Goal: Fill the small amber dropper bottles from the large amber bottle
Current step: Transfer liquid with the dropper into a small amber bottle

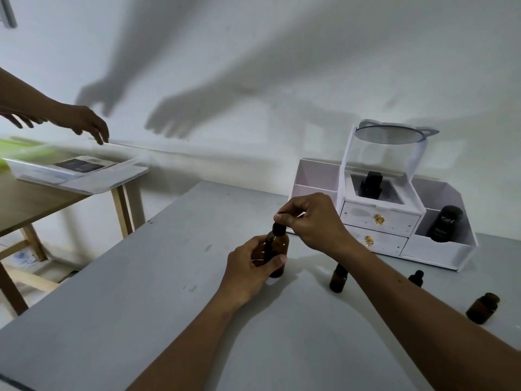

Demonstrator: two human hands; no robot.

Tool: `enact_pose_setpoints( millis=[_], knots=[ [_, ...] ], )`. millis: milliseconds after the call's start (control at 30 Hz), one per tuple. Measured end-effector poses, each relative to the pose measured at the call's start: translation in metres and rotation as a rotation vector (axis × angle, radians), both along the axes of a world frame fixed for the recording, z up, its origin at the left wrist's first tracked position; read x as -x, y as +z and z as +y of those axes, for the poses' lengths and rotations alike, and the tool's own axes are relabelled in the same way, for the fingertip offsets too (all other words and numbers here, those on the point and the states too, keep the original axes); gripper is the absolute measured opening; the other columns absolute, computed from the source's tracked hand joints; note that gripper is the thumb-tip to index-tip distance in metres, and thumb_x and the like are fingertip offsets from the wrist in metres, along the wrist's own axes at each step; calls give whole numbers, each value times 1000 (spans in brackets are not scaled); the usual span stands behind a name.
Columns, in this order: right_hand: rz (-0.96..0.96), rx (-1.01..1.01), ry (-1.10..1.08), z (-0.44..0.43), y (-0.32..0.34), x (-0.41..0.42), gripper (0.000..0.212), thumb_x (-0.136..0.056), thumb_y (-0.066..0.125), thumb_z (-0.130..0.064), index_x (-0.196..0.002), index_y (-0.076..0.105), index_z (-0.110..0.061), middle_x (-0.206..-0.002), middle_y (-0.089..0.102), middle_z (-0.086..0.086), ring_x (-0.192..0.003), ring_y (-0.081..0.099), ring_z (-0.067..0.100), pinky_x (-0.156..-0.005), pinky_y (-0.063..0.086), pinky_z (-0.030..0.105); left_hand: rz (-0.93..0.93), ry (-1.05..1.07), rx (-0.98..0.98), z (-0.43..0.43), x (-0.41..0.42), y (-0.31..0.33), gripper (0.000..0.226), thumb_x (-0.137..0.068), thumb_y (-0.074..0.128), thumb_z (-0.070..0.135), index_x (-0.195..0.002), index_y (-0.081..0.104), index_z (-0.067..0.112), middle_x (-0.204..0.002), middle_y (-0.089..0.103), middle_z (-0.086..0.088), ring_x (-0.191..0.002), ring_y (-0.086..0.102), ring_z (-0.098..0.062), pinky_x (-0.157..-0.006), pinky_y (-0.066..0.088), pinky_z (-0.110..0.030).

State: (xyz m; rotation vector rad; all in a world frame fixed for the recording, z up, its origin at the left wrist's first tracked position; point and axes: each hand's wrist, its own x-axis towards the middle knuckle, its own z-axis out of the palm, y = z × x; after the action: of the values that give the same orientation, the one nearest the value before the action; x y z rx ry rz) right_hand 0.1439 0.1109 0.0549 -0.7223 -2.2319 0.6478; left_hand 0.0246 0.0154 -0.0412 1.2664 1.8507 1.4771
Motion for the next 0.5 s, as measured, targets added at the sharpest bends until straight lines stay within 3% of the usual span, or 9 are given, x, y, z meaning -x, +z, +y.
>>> enact_pose_setpoints(
  millis=[133,233,300,500],
  knots=[
    [9,12,-8,-1,1,1,6,-85,77,-14,-86,81,-10,-80,78,2,-63,66,-6,-61,46,3,11,-2,6,0,0,2,56,-79,73,41,-130,55,27,-119,63,11,-99,58,-5,-88,44,-14],
    [45,48,0,-3,7,-2,7,-84,78,-16,-87,80,-9,-74,75,-6,-63,65,-12,-59,44,2,9,-5,3,0,1,0,57,-78,74,41,-130,56,26,-120,65,10,-104,62,-9,-95,47,-23],
    [72,55,7,-4,17,-5,11,-84,79,-20,-89,80,-11,-74,75,-9,-66,68,-9,-60,46,3,9,-5,4,0,1,0,57,-77,75,42,-129,57,27,-116,65,12,-102,62,-7,-92,47,-21],
    [220,64,-6,-8,64,-27,9,-84,79,-21,-89,79,-13,-76,79,-8,-70,73,0,-77,59,24,10,1,9,-2,1,1,52,-76,76,39,-125,58,32,-108,65,15,-96,62,-2,-84,46,-12]
  ],
)
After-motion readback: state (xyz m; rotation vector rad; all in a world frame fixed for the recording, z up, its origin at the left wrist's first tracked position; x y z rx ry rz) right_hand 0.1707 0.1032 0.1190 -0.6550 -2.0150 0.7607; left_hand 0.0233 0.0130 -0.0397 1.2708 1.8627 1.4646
